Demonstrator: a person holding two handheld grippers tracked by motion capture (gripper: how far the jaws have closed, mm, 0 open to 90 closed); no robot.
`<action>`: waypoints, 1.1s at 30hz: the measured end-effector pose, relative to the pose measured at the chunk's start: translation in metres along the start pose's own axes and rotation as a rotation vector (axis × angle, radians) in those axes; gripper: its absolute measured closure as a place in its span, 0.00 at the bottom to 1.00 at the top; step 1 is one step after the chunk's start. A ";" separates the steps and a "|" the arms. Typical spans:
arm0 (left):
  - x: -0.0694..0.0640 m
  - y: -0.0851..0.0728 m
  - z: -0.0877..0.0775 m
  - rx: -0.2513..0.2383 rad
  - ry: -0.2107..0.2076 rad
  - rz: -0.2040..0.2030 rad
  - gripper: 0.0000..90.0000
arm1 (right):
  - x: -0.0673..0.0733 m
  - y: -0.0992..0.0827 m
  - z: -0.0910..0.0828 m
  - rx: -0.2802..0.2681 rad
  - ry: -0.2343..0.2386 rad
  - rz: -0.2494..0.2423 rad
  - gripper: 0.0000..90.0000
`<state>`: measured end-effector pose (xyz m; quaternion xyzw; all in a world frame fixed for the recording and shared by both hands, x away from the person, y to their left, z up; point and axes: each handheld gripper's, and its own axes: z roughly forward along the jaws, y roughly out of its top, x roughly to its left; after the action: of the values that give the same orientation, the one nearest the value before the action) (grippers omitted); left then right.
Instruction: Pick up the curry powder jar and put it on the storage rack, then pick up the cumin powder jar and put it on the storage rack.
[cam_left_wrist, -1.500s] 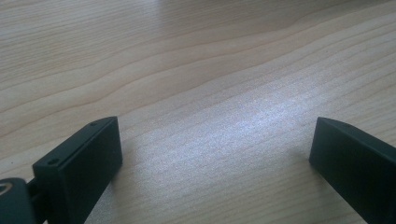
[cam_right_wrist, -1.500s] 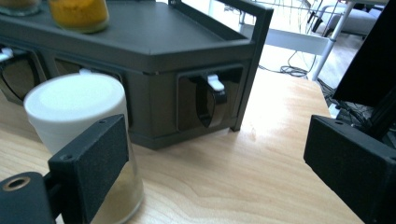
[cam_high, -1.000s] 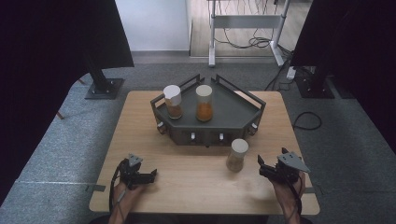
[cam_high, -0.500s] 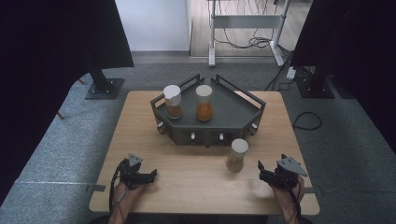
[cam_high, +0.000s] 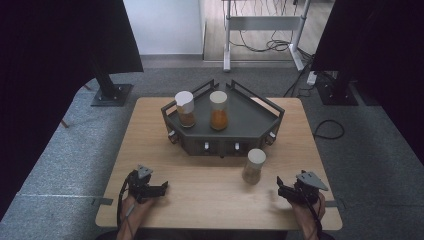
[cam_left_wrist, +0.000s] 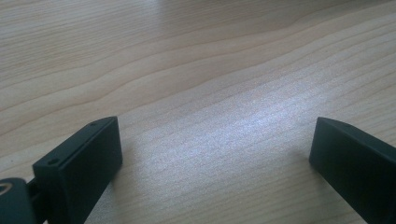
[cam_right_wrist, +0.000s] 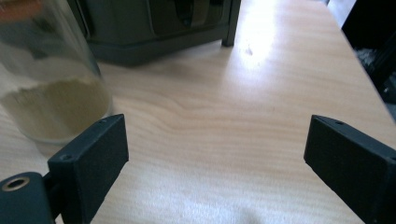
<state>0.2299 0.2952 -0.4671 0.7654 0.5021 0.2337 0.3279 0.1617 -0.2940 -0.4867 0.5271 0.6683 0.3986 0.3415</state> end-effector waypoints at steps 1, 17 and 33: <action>0.000 0.000 0.000 0.000 0.000 0.000 0.02 | 0.000 0.000 0.000 0.004 0.000 0.000 0.06; 0.000 0.000 0.000 0.000 0.000 0.000 0.02 | 0.001 -0.001 -0.002 -0.014 -0.004 0.006 0.06; 0.000 0.000 0.000 -0.001 0.000 -0.001 0.02 | 0.003 0.011 -0.019 -0.127 -0.015 0.028 0.07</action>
<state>0.2297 0.2952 -0.4673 0.7651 0.5021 0.2338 0.3284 0.1494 -0.2934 -0.4685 0.5167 0.6317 0.4410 0.3735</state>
